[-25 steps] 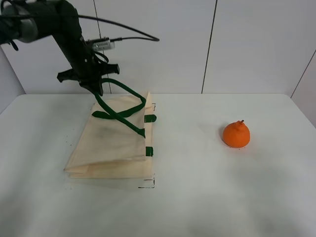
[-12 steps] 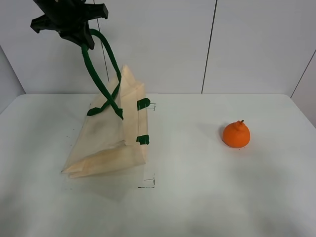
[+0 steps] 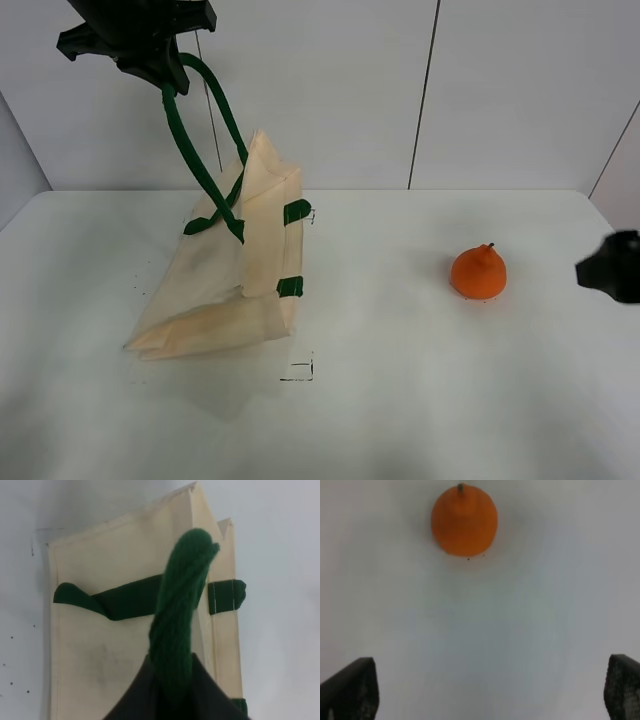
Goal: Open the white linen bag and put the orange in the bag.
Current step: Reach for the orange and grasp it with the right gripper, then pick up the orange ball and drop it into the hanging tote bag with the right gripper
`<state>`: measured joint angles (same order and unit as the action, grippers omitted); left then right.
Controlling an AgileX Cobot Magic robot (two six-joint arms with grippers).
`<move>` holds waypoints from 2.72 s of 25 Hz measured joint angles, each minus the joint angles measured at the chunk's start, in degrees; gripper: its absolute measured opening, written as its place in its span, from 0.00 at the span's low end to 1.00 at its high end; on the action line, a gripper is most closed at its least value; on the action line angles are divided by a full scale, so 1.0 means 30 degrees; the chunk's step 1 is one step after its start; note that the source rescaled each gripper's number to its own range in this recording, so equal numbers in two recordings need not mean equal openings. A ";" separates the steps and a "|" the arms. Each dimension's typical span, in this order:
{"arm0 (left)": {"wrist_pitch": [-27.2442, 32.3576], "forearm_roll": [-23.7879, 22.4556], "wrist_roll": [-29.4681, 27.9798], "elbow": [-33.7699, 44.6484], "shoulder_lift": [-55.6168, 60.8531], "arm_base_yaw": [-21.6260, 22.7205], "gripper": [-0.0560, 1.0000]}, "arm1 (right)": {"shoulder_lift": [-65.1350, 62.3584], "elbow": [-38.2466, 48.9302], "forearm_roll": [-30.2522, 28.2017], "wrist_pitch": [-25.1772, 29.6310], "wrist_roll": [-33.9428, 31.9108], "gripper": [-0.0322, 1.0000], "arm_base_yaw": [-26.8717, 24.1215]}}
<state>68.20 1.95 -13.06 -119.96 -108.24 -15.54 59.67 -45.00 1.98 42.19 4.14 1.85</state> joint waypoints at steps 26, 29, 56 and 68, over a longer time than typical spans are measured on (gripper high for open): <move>0.0000 0.0000 0.0215 0.0000 0.0000 0.0000 0.05 | 2.2329 -1.8391 0.0650 0.6329 0.0576 1.00 0.0890; 0.0000 0.0000 0.0234 0.0000 0.0000 0.0000 0.05 | 2.3039 -1.8391 0.0564 0.5983 0.0537 1.00 0.0890; 0.0004 0.0254 0.0307 0.0000 0.0633 0.0000 0.05 | 2.4083 -2.8794 0.7546 0.9004 -0.0126 0.04 0.2367; 0.0004 0.0367 0.0343 0.0000 0.0633 0.0000 0.05 | 2.4269 -3.0043 0.8971 0.7525 -0.0174 0.04 0.8300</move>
<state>68.21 3.05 -12.03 -119.96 -106.34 -15.54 132.47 -135.13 28.89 64.76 3.61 26.75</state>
